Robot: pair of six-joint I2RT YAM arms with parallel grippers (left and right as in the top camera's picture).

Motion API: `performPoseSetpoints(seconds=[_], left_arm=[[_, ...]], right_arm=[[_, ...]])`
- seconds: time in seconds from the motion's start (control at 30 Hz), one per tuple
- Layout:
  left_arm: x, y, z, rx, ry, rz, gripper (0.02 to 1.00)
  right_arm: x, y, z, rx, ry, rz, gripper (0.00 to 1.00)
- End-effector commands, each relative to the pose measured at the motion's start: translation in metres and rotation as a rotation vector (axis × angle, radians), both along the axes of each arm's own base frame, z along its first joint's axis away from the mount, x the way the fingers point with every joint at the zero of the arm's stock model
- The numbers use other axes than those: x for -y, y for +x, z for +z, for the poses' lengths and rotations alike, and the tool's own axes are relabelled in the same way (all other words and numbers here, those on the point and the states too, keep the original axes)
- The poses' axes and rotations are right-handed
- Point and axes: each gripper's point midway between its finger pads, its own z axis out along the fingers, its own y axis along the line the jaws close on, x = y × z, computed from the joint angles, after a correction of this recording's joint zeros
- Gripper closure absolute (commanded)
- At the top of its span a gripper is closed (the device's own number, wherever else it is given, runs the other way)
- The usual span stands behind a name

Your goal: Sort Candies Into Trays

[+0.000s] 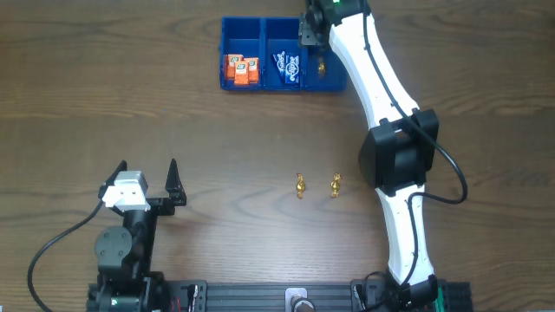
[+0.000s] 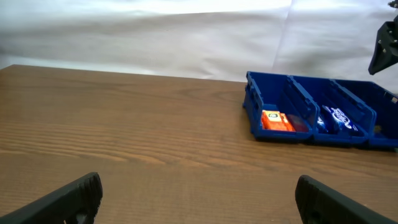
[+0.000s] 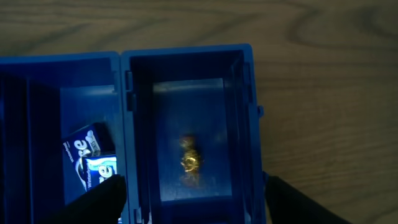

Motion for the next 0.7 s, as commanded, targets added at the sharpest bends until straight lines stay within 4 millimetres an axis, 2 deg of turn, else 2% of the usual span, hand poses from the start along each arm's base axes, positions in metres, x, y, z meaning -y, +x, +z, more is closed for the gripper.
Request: performPoseSetpoints(seconds=[0.03,0.17,0.23,0.33,0.47,0.57,0.6,0.7], left_arm=[[-0.002,-0.001,-0.018,-0.052,0.007,0.011,0.020],[-0.002,-0.001,-0.018,-0.052,0.007,0.011,0.023],[-0.002,-0.001,-0.018,-0.052,0.007,0.011,0.020],[-0.002,-0.001,-0.018,-0.052,0.007,0.011,0.020],[-0.003,-0.001,-0.018,-0.052,0.007,0.012,0.023],[-0.002,-0.001,-0.018,-0.052,0.007,0.011,0.023],[-0.002,-0.001,-0.018,-0.052,0.007,0.011,0.020],[-0.002,-0.001,-0.018,-0.052,0.007,0.011,0.023]], right_arm=[[-0.016,-0.007,0.002,-0.001,-0.017,0.041,0.209],[-0.030,-0.034,0.030,-0.017,-0.021,0.080,0.165],[-0.038,-0.057,0.045,-0.046,-0.020,0.091,0.143],[-0.045,-0.089,0.057,-0.101,-0.034,0.111,0.110],[-0.055,-0.125,0.059,-0.144,-0.053,0.150,0.069],[-0.059,-0.148,0.056,-0.106,-0.023,0.157,0.066],[-0.058,-0.154,0.053,-0.098,-0.014,0.152,0.066],[-0.046,-0.196,0.033,-0.102,0.030,0.112,0.060]])
